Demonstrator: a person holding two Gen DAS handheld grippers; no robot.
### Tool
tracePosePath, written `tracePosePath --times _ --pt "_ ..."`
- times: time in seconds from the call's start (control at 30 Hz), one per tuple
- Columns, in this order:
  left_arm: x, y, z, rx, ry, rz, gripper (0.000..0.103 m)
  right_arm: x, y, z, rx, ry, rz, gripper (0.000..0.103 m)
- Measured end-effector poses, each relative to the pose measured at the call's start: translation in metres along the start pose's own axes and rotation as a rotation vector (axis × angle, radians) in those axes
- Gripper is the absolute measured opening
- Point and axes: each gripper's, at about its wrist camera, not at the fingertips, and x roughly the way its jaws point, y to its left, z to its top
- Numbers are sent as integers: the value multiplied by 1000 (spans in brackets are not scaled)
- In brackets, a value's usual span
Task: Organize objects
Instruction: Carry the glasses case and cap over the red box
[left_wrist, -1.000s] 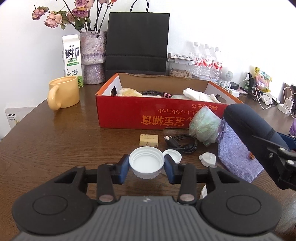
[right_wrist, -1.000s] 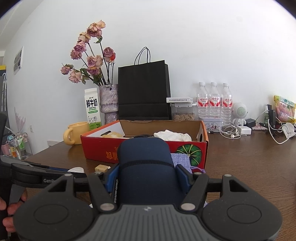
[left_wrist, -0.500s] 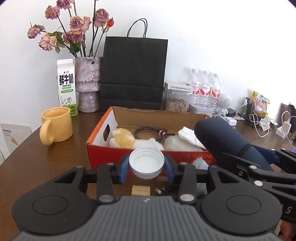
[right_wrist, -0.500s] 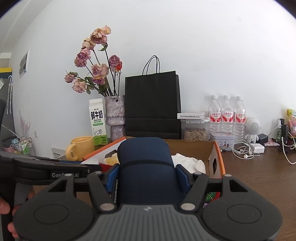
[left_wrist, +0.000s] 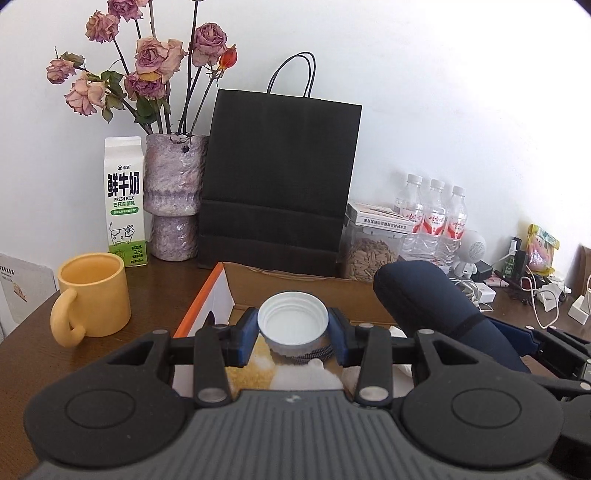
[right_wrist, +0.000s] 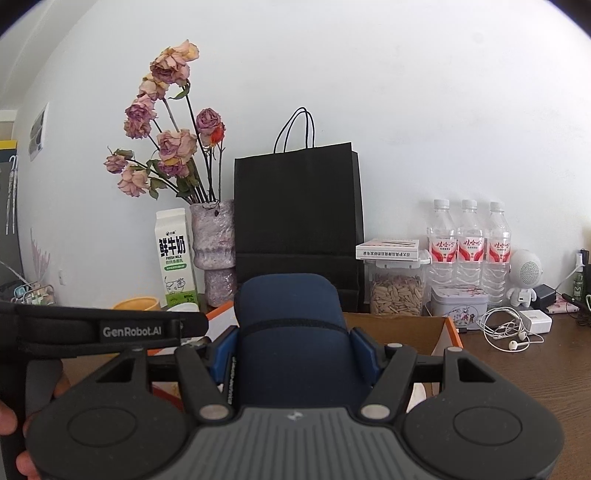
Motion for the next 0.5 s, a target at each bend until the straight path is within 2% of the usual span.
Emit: tracePosePath --times 0.27,0.5 --pt "32 -3 5 40 -3 -23 41 38 -7 1 -23 21 8 64" --pt "58 5 4 53 3 -8 41 61 -29 0 -16 63 -7 64"
